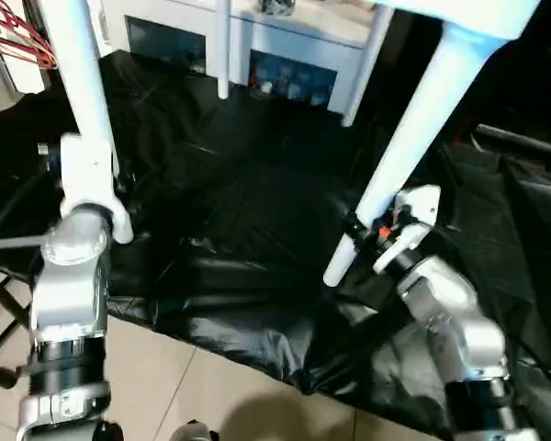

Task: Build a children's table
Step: Flip table

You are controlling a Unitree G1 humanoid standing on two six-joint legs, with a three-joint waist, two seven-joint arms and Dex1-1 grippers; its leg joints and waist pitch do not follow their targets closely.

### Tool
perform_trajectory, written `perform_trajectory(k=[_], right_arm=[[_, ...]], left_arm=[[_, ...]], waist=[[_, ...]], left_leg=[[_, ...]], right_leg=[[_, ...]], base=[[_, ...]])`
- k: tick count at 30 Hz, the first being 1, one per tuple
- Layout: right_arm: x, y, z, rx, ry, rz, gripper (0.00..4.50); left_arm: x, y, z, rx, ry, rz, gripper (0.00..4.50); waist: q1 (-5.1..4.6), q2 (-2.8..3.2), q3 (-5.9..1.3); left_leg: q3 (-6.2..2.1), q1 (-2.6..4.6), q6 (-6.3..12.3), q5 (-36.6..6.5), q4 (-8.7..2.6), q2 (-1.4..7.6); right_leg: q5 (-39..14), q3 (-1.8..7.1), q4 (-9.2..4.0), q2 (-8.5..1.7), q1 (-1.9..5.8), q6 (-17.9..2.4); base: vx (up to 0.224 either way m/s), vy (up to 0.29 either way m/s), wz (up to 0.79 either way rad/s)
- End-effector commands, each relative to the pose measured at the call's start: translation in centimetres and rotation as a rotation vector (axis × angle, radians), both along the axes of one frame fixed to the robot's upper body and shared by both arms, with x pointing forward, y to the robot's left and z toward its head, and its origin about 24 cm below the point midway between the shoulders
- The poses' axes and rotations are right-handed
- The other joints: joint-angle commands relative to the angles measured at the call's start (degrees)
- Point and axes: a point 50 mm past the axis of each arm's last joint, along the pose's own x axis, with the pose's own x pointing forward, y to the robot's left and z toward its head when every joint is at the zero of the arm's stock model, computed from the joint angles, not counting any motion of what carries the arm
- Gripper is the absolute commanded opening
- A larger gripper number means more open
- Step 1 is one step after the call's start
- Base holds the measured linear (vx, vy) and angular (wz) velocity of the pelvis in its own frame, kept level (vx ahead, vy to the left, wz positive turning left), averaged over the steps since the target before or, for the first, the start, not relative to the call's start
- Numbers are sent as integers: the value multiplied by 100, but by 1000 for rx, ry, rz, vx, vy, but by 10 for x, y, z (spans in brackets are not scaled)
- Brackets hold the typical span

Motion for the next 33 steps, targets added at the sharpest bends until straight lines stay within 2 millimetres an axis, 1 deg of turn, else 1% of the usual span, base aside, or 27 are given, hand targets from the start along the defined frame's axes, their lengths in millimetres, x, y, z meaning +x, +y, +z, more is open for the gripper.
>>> perform_trajectory(k=[1,3,4,6,7,9,10,12,13,14,17,18,19,20,21,22,23,24,25,26,28,29,30,31,33], right_arm=[[-1,5,-9,-34,42,-14,138],[0,7,-9,-43,44,-71,133],[0,7,-9,-52,42,-86,131],[0,7,-9,-71,35,-113,130],[1,6,-9,-82,28,-142,129],[1,3,-8,-110,19,-186,128],[1,2,-7,-121,14,-197,128],[-1,1,-4,-137,-1,-221,126],[-1,1,-4,-137,-1,-221,126],[-2,0,-3,-143,-4,-230,126],[-7,2,-2,-148,-12,-239,125],[-7,2,-2,-151,-15,-243,125],[-7,2,-2,-151,-15,-243,125],[-8,5,-2,-128,-13,-209,181],[-8,6,-2,-103,-7,-189,181],[-9,7,-3,-87,-3,-177,195],[-9,7,-2,-85,-2,-176,195],[-10,7,-2,-78,-1,-178,201],[-11,5,-1,-83,-4,-188,211],[-12,4,-1,-81,-1,-192,231],[-13,2,-1,-76,3,-194,238],[-14,1,0,-71,3,-199,245],[-16,-2,1,-67,4,-204,266],[-16,-2,1,-67,4,-204,266],[-21,-7,3,-61,4,-211,290]], left_arm=[[4,-23,-9,16,33,-134,159],[6,-25,-16,-3,40,-172,159],[7,-25,-18,-2,42,-182,159],[8,-25,-21,-1,50,-194,159],[9,-25,-23,-1,56,-202,159],[11,-22,-28,20,80,-212,159],[12,-21,-30,24,86,-214,159],[14,-19,-33,27,99,-219,159],[14,-19,-33,27,99,-219,159],[14,-17,-35,30,107,-221,159],[15,-10,-37,54,126,-221,159],[15,-9,-37,57,126,-222,159],[15,-9,-37,57,126,-222,159],[14,-7,-37,49,127,-217,229],[11,-6,-36,39,123,-214,229],[10,-5,-36,33,120,-212,229],[9,-5,-35,31,116,-210,235],[5,-2,-32,21,98,-202,249],[0,0,-29,19,79,-194,265],[-5,3,-27,20,67,-185,277],[-9,4,-26,22,61,-177,280],[-13,6,-25,26,58,-170,286],[-18,9,-24,32,53,-162,313],[-18,9,-24,32,53,-162,313],[-27,14,-21,39,40,-153,331]], waist=[[-53,172,-328],[-63,141,-319],[-60,148,-319],[-75,149,-300],[-85,146,-296],[-85,153,-281],[-88,151,-287],[-81,166,-281],[-79,162,-283],[-76,171,-287],[-52,179,-289],[-41,214,-291],[-50,200,-298],[-60,192,-299],[-55,220,-301],[-63,206,-303],[-73,207,-304],[-77,223,-332],[-84,222,-342],[-88,227,-357],[-92,224,-360],[-84,211,-347],[-85,189,-332],[-75,201,-332],[-84,212,-311]], left_leg=[[-312,255,-617,-1828,-587,535],[-307,260,-614,-1908,-589,529],[-313,263,-632,-1938,-593,530],[-323,286,-702,-2237,-610,525],[-326,288,-725,-2334,-614,526],[-340,327,-792,-2638,-626,512],[-342,340,-807,-2692,-629,518],[-356,332,-838,-2773,-644,527],[-351,337,-840,-2771,-642,522],[-358,328,-838,-2768,-647,525],[-335,336,-802,-2695,-640,519],[-339,341,-801,-2679,-642,519],[-333,334,-794,-2630,-640,518],[-339,297,-771,-2512,-655,527],[-339,298,-765,-2517,-651,525],[-337,297,-750,-2487,-652,532],[-340,270,-728,-2406,-653,532],[-351,247,-716,-2203,-657,551],[-351,227,-691,-2031,-657,552],[-309,247,-613,-1670,-620,542],[-301,227,-534,-1475,-609,538],[-275,237,-445,-1415,-593,525],[-277,215,-396,-1451,-606,528],[-279,224,-398,-1492,-607,536],[-289,234,-415,-1676,-627,553]], right_leg=[[-800,335,-401,-526,85,-821],[-971,344,-433,-525,58,-753],[-1011,343,-434,-526,54,-727],[-1332,345,-472,-523,19,-648],[-1425,350,-479,-524,13,-630],[-1724,361,-523,-521,-30,-550],[-1738,363,-517,-523,-35,-546],[-1683,365,-517,-523,-40,-538],[-1669,367,-516,-520,-45,-530],[-1610,371,-501,-529,-36,-550],[-1487,384,-503,-535,-44,-566],[-1463,388,-500,-537,-46,-572],[-1400,387,-496,-533,-38,-585],[-1270,380,-467,-532,-2,-627],[-1257,383,-462,-539,0,-644],[-1233,383,-466,-545,7,-649],[-1195,383,-449,-541,24,-659],[-921,373,-408,-548,62,-719],[-710,362,-380,-537,87,-741],[-136,352,-333,-495,73,-846],[136,350,-304,-497,111,-919],[189,358,-314,-498,102,-953],[52,363,-333,-513,122,-963],[-44,363,-335,-521,125,-963],[-375,366,-366,-506,112,-892]], base=[[0,0,0],[0,0,0],[0,0,0],[0,0,0],[0,0,0],[0,0,0],[0,0,0],[0,0,0],[0,0,0],[0,0,0],[0,0,0],[0,0,0],[0,0,0],[0,0,0],[0,0,0],[0,0,0],[0,0,0],[0,0,0],[0,0,0],[0,0,0],[0,0,0],[0,0,0],[0,0,0],[0,0,0],[0,0,0]])
